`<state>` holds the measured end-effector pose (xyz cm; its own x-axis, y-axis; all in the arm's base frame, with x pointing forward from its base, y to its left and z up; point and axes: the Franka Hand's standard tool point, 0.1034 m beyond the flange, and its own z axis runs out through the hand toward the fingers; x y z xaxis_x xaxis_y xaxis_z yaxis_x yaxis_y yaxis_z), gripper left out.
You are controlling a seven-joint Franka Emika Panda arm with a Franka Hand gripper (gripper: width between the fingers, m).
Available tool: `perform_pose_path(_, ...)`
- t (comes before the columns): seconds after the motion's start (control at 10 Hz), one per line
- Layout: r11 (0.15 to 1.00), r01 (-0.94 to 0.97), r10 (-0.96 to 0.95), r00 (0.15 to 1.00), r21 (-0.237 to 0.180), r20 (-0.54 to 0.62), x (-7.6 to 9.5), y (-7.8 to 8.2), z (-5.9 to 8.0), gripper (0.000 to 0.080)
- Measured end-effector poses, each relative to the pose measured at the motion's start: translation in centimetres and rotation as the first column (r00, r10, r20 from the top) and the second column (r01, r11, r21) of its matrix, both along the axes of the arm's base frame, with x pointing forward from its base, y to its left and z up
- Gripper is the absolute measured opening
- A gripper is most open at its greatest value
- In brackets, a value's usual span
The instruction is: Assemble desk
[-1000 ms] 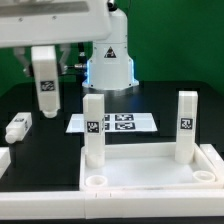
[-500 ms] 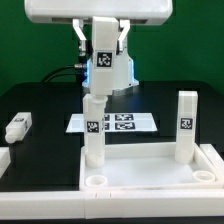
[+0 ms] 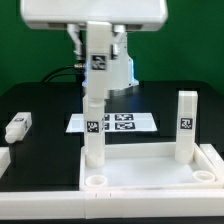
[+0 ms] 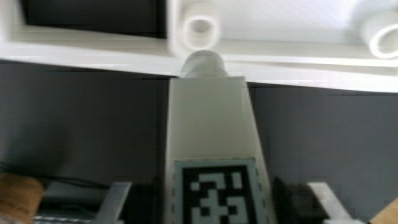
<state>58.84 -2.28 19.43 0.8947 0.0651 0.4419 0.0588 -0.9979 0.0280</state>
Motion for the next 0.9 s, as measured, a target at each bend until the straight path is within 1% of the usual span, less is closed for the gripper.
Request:
perform_pose_path(0.1, 0.999, 0.03, -0.029, 1.0, 0.028, -0.009, 0.5, 2.2, -0.9, 0.0284)
perform_pose_path(0.2, 0.994, 0.085, -0.084, 0.996, 0.067, -0.02, 1.4, 5.2, -1.7, 0.0284)
perform_pose_path(0.3, 0.996, 0.066, -0.064, 0.997, 0.061, -0.033, 1.9, 8.3, -2.1, 0.0284)
perform_pose_path(0.4, 0.998, 0.042, -0.04, 0.999, 0.042, -0.029, 1.8, 7.3, -2.0, 0.0284)
perform_pose_path(0.5, 0.997, 0.063, -0.062, 0.998, 0.043, -0.031, 1.8, 6.6, -2.0, 0.0284)
perform_pose_path(0.6, 0.997, 0.058, -0.057, 0.998, 0.043, -0.032, 1.7, 6.8, -2.1, 0.0284)
perform_pose_path(0.9, 0.997, 0.06, -0.058, 0.998, 0.043, -0.034, 1.7, 6.9, -2.4, 0.0284)
